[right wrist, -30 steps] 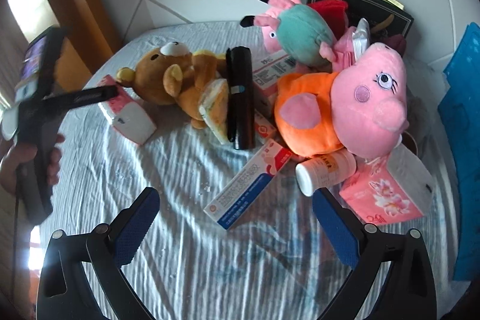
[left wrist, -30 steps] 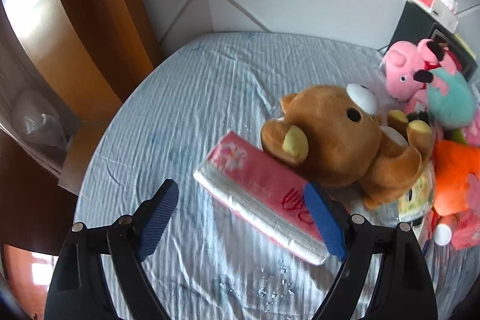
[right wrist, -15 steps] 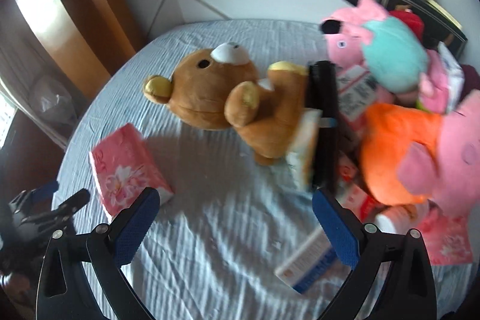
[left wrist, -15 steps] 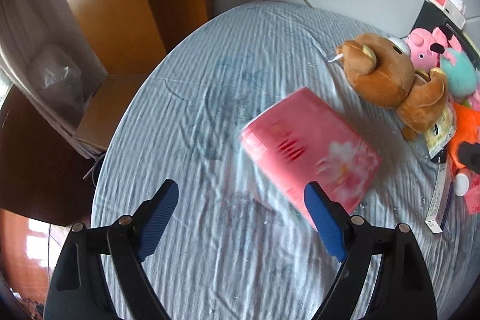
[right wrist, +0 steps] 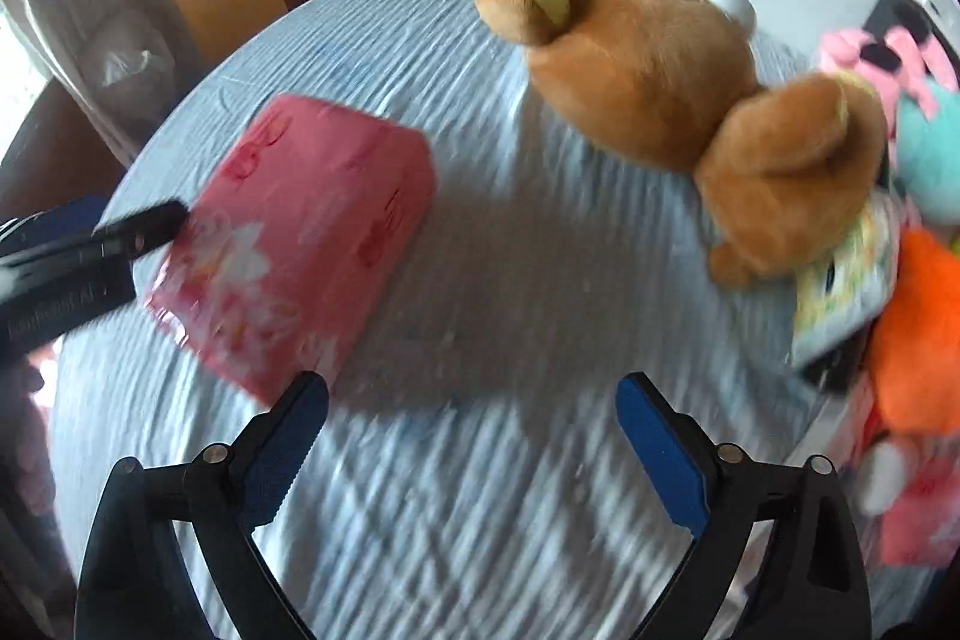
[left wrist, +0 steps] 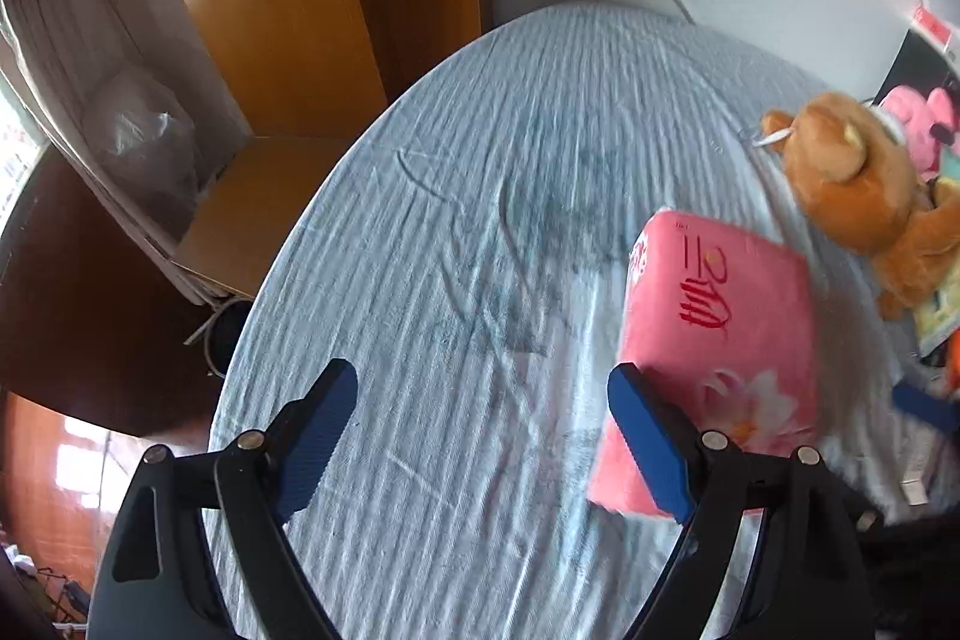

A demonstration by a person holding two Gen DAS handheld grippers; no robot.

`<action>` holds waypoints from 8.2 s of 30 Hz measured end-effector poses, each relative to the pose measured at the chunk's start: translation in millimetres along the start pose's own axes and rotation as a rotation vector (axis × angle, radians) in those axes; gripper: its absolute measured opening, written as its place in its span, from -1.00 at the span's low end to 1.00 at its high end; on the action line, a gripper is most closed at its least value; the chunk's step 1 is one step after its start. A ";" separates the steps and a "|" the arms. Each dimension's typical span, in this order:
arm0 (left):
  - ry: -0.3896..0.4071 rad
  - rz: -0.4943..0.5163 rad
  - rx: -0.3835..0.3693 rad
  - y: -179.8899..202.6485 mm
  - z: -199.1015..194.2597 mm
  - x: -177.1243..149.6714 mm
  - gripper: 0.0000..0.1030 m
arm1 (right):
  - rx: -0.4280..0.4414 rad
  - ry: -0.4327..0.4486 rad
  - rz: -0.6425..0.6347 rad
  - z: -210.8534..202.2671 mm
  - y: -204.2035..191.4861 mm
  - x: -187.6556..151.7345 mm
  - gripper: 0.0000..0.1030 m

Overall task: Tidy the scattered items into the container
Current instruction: 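Grasp the pink tissue pack with the left tool while the right tool grasps the medicine box, then lift the tissue pack and medicine box and carry both over the blue box, then open both tools to drop the tissue pack and medicine box into the box, then pull both tools back from the box toward the bed, then move both tools over the bed toward the brown teddy bear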

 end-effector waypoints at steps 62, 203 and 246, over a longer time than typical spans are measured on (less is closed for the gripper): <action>0.072 0.155 -0.109 207.3 -127.8 -134.5 0.76 | -0.037 0.159 0.204 -99.5 156.1 -147.4 -0.25; 0.298 0.541 -0.331 971.5 -515.2 -100.3 0.97 | -0.110 0.513 0.341 -575.1 865.7 -223.9 0.81; 0.418 0.204 -0.296 539.5 -502.7 -220.0 0.97 | 0.018 0.652 0.267 -549.5 466.4 -298.2 1.00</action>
Point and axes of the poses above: each gripper's, at about its wrist camera, not at the fingertips, and z roughly the way its jaws point, y to its right, x to its top, the point moved 10 cm from there along z, roughly the way its jaws point, and after that the axes turned 10 degrees about z, right-handed, at the moved point
